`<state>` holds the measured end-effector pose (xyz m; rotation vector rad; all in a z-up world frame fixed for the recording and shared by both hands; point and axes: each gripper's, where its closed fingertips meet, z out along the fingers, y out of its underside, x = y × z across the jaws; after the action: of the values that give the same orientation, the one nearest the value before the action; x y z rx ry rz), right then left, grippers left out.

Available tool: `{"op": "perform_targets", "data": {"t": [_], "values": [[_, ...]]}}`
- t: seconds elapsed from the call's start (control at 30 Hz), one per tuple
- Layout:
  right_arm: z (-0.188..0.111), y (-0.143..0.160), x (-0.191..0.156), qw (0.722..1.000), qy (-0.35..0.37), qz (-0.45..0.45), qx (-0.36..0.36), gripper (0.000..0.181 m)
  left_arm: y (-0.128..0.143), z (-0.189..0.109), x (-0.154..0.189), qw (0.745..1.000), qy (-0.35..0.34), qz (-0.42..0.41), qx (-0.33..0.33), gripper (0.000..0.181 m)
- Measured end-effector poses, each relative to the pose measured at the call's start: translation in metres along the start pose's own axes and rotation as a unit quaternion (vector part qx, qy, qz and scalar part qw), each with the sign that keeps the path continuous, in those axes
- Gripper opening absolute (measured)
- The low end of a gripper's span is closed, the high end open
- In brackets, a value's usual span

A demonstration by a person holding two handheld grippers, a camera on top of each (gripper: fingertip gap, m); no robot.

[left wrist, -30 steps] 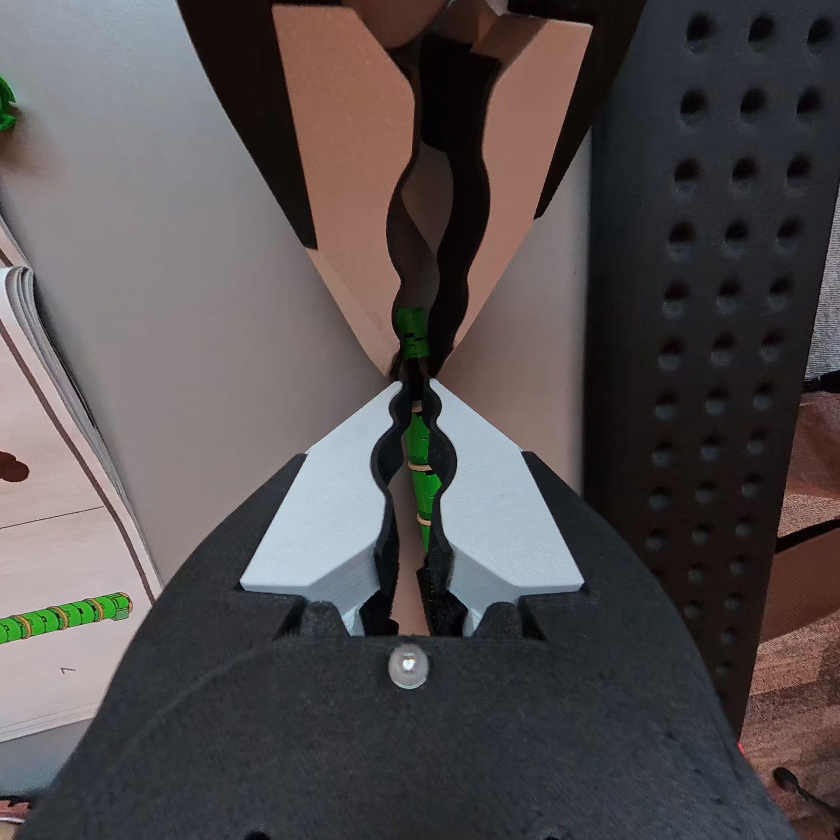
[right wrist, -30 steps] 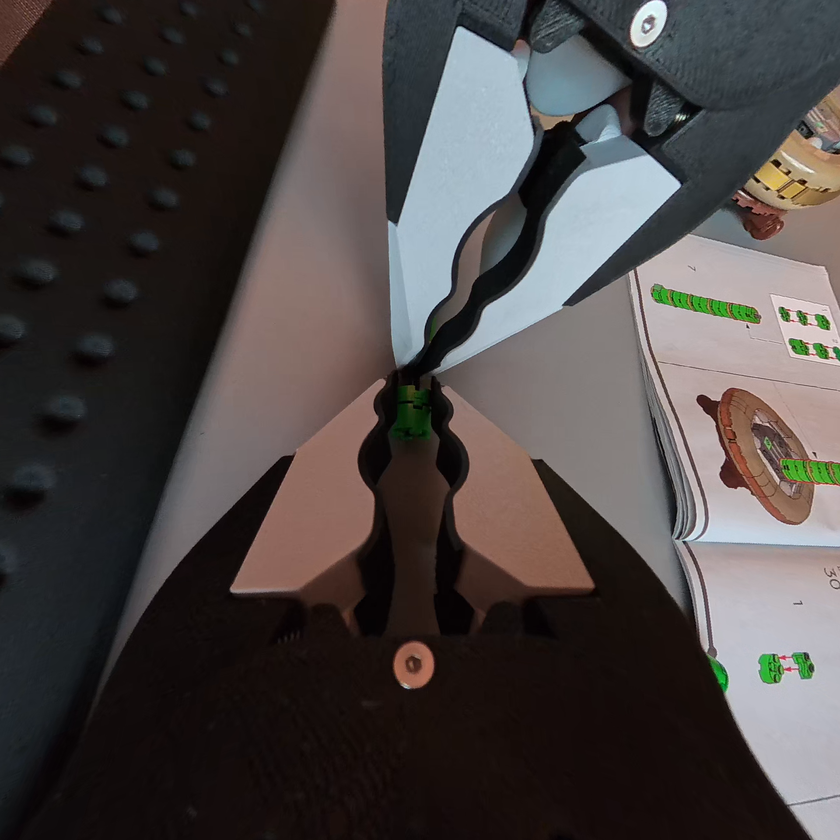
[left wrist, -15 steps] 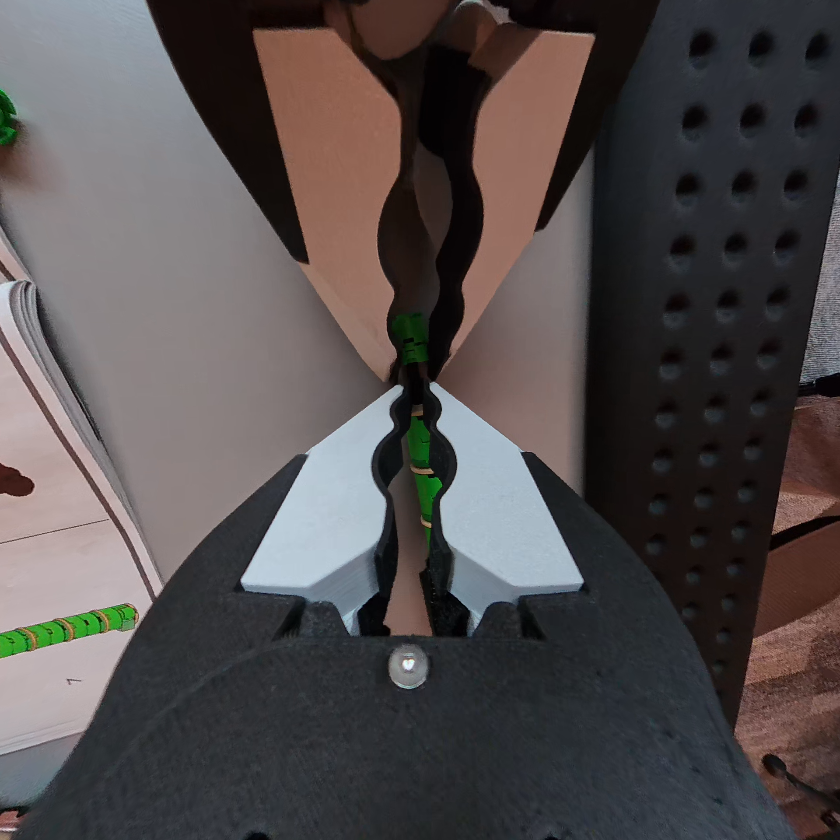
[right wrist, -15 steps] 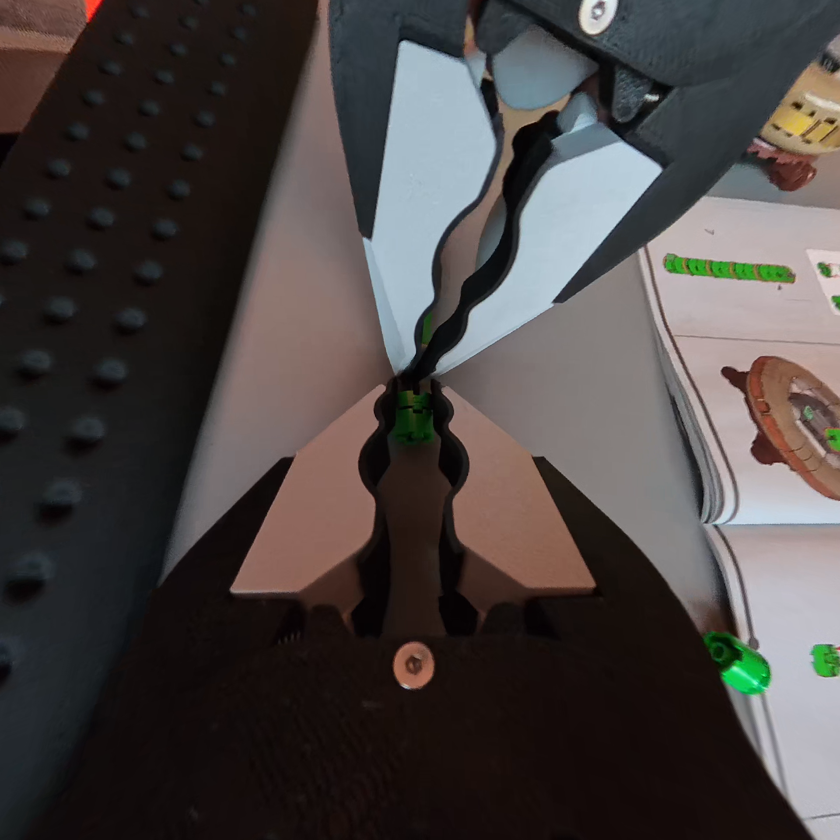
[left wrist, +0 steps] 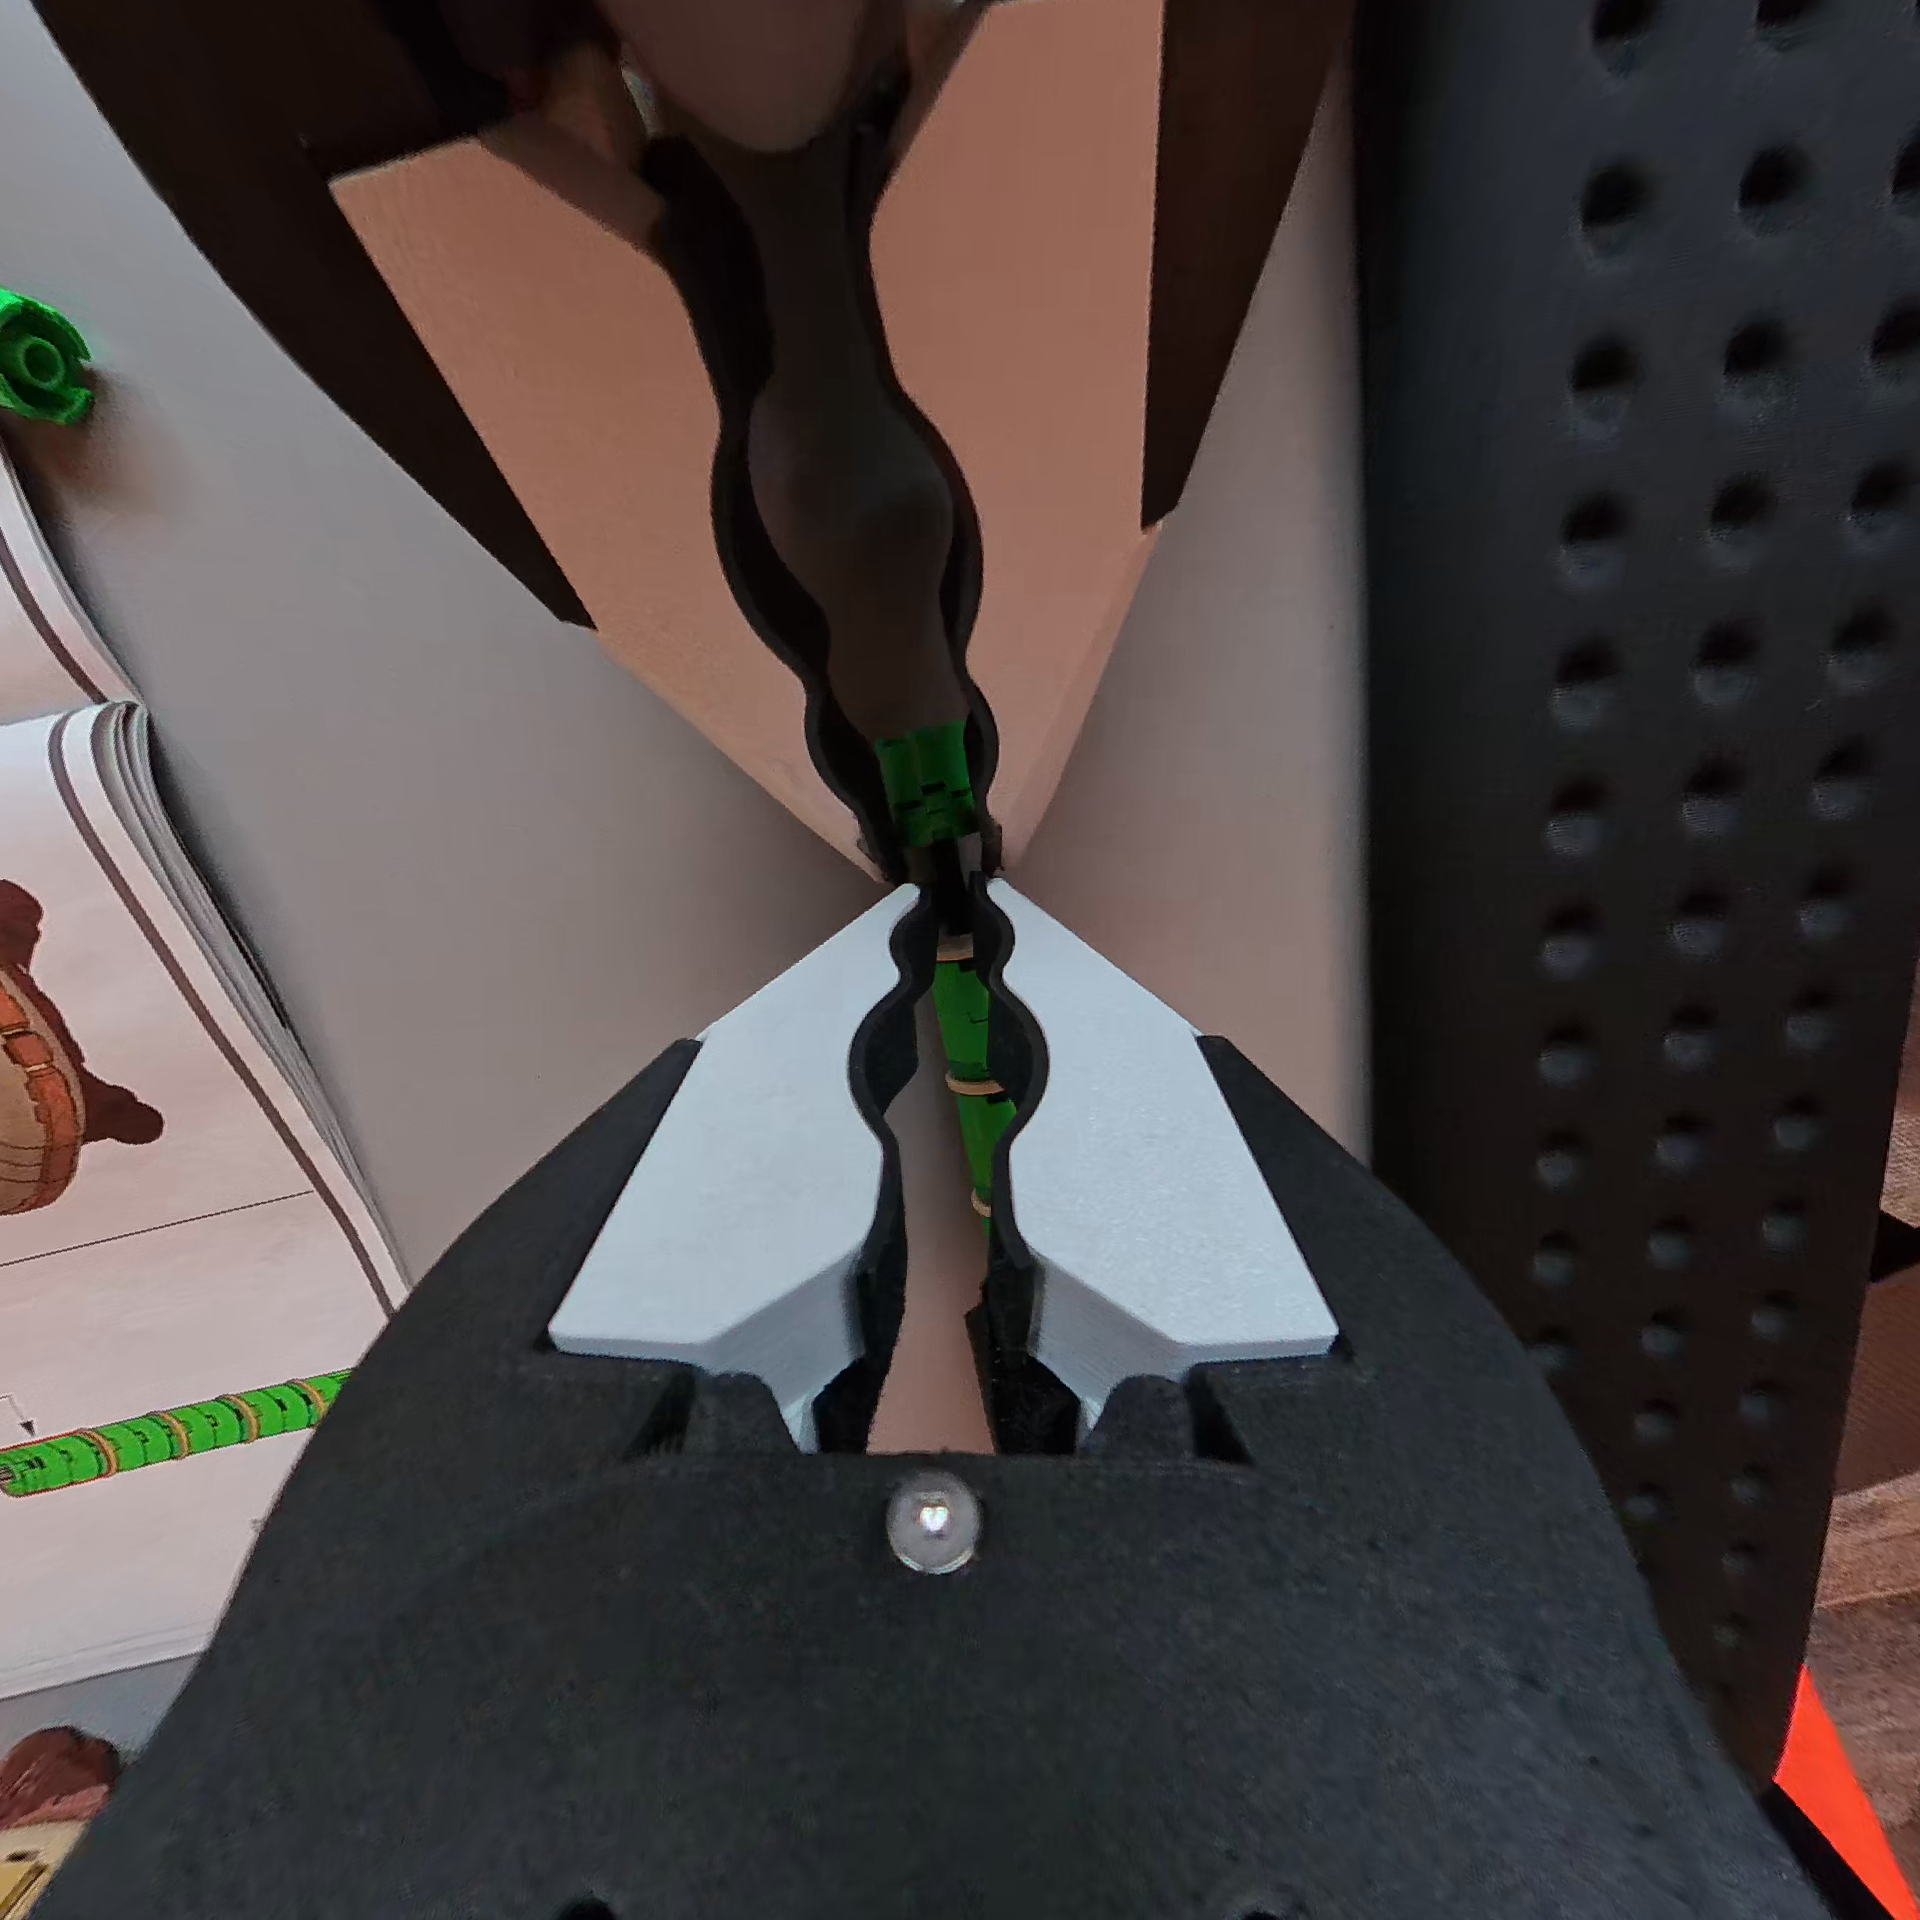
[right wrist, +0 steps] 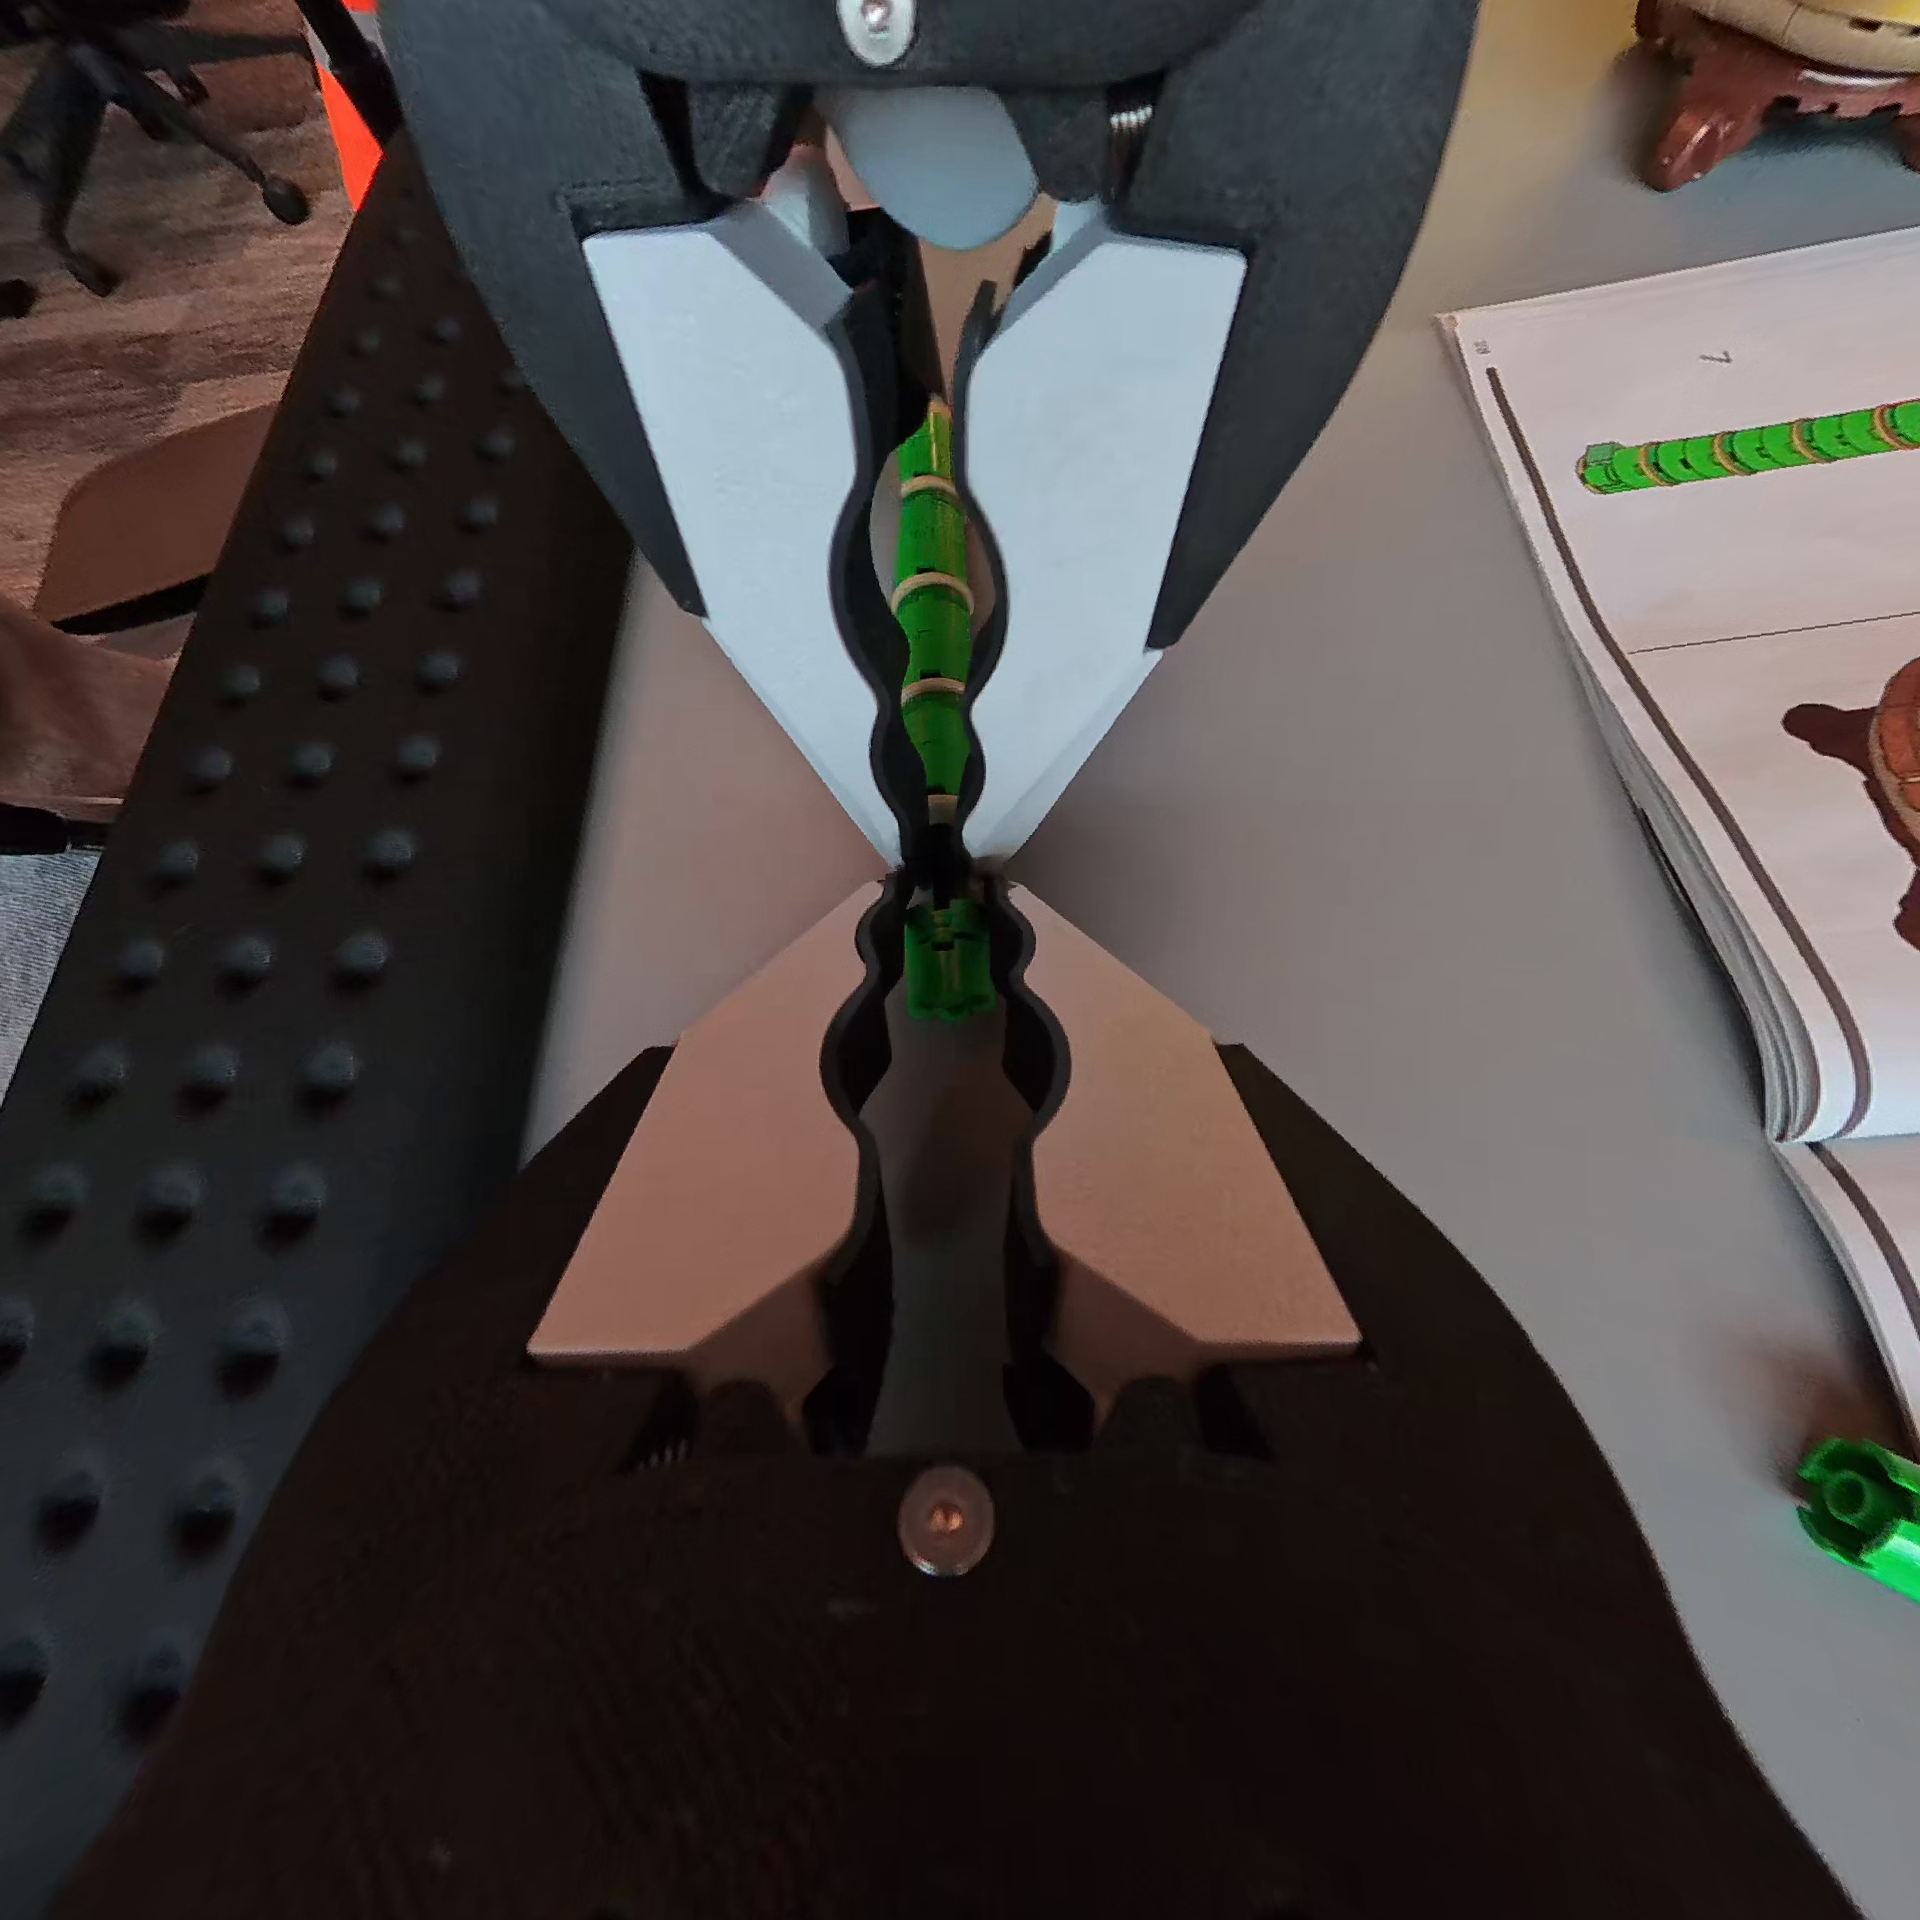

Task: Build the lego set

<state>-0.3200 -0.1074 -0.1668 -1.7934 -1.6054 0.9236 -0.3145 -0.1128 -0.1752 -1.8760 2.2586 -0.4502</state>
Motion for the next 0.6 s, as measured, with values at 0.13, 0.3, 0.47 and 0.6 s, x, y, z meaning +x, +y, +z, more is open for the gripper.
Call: {"op": "perform_targets", "data": {"t": [0.13,0.3,0.47,0.6], "values": [[0.0004,0.0009,-0.0017,1.000,-0.003,-0.007,-0.003,0.014,0.0009,0.0005,-0.0001,0.999,-0.027,0.023,-0.016,0.005],[-0.0001,0.0011,-0.0021,1.000,-0.006,-0.003,-0.002,0.014,0.0020,0.0003,0.0002,0.999,-0.033,0.006,-0.033,0.004],[-0.0002,0.0020,-0.0028,1.000,-0.010,0.003,-0.003,0.014,0.0028,0.0000,0.0006,0.999,-0.029,-0.011,-0.033,0.005],[-0.0008,0.0030,-0.0028,1.000,-0.004,-0.004,-0.004,0.014,0.0032,-0.0002,0.0012,0.999,-0.016,-0.025,-0.032,0.005]]}}
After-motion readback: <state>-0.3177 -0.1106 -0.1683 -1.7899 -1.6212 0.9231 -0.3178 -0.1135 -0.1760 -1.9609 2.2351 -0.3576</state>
